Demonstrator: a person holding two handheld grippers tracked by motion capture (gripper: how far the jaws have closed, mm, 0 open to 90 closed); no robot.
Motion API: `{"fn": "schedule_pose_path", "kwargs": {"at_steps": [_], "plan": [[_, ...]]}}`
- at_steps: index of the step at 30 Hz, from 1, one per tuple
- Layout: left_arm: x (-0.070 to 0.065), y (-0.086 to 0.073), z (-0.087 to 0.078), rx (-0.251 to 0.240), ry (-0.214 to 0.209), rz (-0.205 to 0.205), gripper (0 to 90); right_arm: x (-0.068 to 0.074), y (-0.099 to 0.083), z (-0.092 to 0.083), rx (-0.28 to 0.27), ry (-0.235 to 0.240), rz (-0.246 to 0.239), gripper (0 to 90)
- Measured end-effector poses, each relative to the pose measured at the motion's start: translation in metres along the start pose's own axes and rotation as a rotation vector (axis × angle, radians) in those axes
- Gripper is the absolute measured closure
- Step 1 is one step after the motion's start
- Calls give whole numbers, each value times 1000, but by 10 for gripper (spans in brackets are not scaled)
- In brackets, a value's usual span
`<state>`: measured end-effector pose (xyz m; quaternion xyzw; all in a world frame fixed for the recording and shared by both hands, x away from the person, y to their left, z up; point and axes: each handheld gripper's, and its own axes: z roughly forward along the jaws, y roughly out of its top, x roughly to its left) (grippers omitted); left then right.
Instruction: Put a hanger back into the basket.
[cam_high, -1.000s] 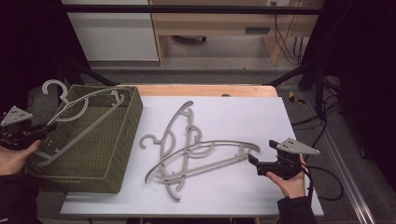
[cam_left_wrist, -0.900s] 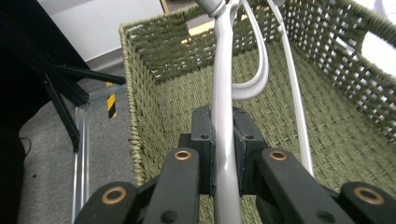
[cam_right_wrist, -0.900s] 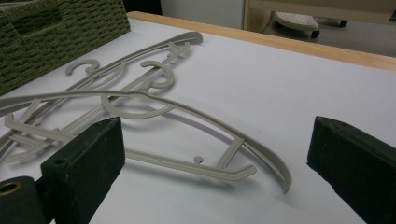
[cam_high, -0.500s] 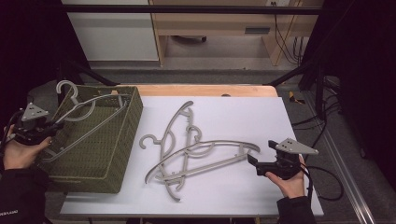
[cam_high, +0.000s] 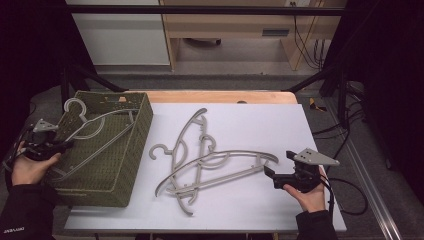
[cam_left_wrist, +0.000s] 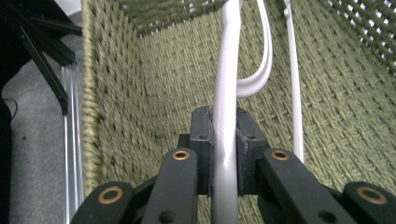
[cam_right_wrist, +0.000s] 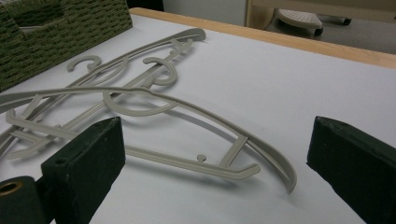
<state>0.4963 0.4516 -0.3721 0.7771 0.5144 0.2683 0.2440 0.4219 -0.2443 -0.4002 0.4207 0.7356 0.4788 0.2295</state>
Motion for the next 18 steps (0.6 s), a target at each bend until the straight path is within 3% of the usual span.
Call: {"fn": "schedule_pose_path", "kwargs": {"at_steps": [5, 7, 9, 11, 13, 18], "plan": [[3, -4, 0, 24, -5, -50, 725, 0, 0, 0, 2, 1, 3, 46], [5, -7, -3, -4, -30, -89, 704, 0, 0, 0, 1, 1, 0, 46], [5, -8, -7, -26, -39, -98, 690, 0, 0, -1, 1, 0, 4, 46], [1, -9, -14, -64, -44, -86, 672, -1, 0, -1, -3, 0, 3, 46], [-6, -8, -21, -122, -71, -106, 647, -2, 0, -3, -5, 0, 6, 46], [-25, -3, -42, -241, -90, -78, 513, -3, -1, -4, -12, -1, 14, 45]]}}
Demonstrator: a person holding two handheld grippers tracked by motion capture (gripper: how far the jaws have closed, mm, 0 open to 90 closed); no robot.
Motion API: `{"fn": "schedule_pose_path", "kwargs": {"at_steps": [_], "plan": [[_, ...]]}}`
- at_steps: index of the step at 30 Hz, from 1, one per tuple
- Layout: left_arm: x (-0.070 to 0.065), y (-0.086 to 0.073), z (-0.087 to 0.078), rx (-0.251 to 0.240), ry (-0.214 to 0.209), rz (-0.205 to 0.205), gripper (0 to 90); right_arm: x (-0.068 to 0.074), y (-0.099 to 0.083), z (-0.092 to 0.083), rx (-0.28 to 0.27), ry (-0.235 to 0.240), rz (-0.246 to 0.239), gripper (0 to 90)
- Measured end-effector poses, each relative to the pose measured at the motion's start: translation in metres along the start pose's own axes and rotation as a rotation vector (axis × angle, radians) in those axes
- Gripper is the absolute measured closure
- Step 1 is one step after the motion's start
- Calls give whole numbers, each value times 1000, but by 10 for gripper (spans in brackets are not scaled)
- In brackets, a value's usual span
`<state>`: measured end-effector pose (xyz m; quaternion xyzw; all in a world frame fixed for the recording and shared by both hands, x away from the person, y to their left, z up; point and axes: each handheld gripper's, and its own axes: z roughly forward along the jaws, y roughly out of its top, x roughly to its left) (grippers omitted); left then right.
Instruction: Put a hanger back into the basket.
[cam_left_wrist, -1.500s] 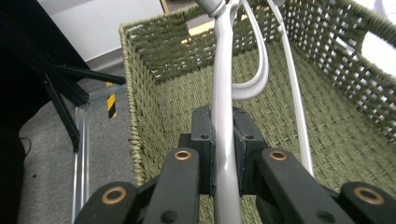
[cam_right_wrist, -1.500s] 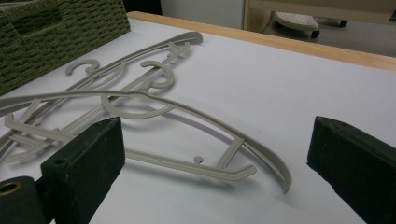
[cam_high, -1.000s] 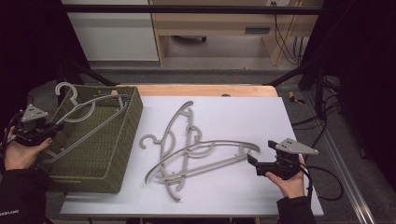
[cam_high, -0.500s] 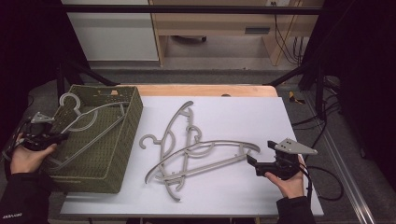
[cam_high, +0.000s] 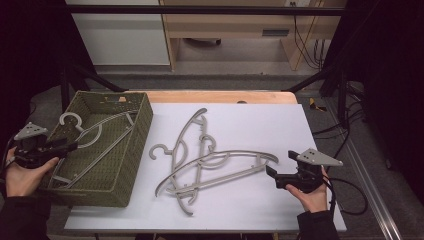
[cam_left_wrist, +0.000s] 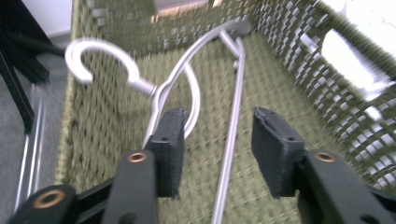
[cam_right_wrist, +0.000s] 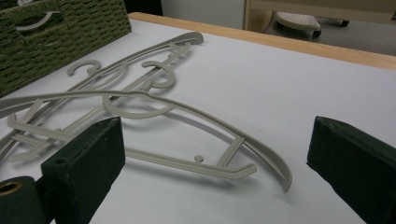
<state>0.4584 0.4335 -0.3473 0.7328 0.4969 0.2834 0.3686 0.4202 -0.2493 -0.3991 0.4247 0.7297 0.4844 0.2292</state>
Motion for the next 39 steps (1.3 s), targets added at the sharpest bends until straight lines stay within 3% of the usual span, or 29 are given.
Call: {"fn": "schedule_pose_path", "kwargs": {"at_steps": [8, 11, 14, 16, 23, 32, 39], "plan": [[-45, 10, -13, -168, -111, -16, 301, -2, 1, -3, -26, 18, 10, 44], [-63, 11, -12, -209, -137, -3, 208, -3, 1, -4, -29, 19, 9, 43], [-84, 12, -11, -260, -197, 6, 155, -4, 1, -6, -37, 19, 11, 42], [-97, 13, -10, -269, -225, 18, 135, -4, 2, -8, -47, 23, 10, 41], [-140, 15, 1, -243, -296, 97, 106, -6, 2, -11, -51, 22, 10, 41], [-183, 29, 21, -184, -380, 204, 92, -5, 2, -9, -35, 25, 4, 40], [-212, 37, 47, -121, -423, 242, 91, -5, 2, -11, -40, 23, 3, 40]]}}
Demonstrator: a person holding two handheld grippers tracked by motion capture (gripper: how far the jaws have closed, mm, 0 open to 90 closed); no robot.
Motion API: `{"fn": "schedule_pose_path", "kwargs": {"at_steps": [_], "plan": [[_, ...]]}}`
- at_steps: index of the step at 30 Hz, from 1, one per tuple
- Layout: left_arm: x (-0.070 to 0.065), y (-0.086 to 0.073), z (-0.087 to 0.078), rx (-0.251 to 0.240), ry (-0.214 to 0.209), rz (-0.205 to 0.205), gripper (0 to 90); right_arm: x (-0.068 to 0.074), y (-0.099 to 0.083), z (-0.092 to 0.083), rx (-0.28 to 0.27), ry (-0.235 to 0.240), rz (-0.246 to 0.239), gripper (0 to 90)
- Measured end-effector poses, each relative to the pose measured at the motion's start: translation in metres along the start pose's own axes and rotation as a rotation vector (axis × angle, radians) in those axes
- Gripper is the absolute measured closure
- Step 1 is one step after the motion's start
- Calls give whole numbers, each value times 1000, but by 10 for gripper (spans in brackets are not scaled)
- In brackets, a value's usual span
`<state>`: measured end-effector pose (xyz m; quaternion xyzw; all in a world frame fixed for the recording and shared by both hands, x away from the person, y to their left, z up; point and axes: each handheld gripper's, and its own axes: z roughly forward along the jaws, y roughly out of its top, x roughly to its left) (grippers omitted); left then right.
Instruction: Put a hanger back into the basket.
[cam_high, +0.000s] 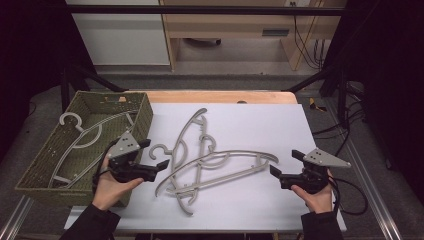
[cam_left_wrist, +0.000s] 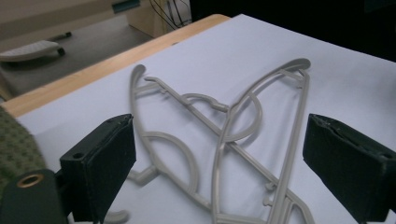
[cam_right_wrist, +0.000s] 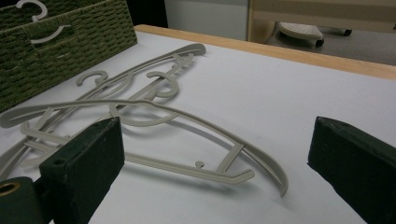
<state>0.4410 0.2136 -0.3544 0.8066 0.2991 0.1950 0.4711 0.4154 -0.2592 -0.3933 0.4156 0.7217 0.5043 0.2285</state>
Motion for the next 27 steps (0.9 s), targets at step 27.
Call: {"fn": "schedule_pose_path", "kwargs": {"at_steps": [27], "plan": [[0, -21, 117, 385, -41, 95, 345, 3, -1, 4, 16, 3, -6, 47]]}}
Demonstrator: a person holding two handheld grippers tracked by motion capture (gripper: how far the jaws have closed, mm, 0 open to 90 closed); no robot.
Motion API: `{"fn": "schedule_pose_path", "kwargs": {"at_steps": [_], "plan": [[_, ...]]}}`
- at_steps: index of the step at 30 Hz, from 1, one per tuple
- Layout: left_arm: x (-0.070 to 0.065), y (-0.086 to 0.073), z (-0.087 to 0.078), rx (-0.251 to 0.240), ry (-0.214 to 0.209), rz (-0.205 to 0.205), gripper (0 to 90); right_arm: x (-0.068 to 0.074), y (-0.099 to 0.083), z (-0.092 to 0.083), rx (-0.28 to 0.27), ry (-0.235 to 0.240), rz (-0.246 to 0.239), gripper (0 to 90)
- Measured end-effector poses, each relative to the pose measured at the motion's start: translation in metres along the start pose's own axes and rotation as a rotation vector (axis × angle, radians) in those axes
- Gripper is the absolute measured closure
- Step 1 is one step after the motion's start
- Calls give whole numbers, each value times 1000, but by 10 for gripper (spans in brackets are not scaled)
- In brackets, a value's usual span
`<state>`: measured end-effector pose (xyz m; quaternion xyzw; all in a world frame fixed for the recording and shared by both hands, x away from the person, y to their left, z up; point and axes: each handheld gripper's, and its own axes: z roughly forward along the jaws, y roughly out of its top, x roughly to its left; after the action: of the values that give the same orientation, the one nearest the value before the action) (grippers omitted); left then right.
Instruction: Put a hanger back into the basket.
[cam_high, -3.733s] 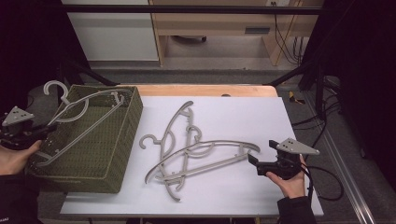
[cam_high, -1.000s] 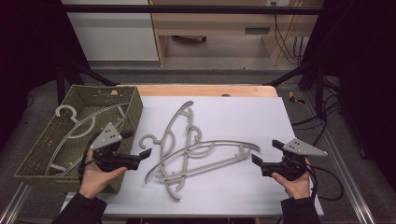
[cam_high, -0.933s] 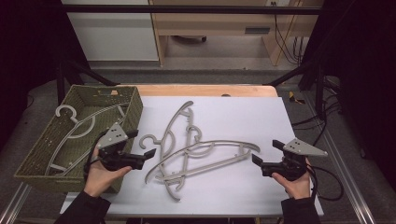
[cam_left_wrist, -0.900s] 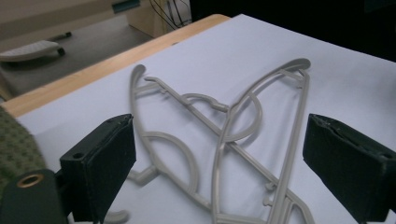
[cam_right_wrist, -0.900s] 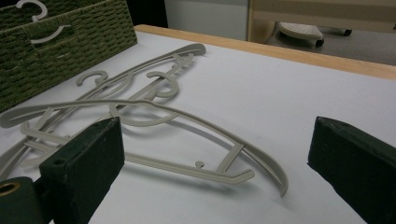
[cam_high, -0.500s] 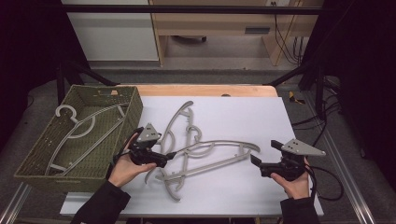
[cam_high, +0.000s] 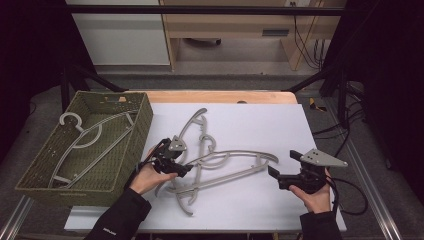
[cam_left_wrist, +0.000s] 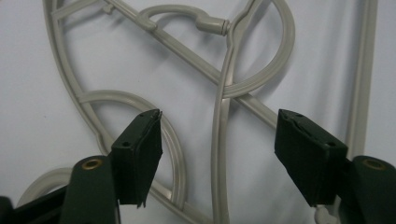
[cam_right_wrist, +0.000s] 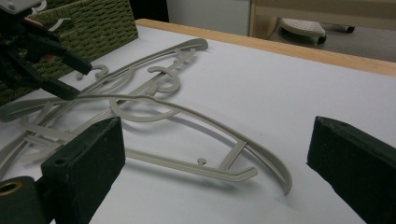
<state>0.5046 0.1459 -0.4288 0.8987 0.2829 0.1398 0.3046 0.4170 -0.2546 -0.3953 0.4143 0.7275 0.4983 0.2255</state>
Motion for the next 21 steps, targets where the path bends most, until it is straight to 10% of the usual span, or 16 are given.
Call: {"fn": "schedule_pose_path", "kwargs": {"at_steps": [21], "plan": [[5, -6, 30, 160, -36, 20, 751, 1, 0, 1, 6, 3, -5, 46]]}}
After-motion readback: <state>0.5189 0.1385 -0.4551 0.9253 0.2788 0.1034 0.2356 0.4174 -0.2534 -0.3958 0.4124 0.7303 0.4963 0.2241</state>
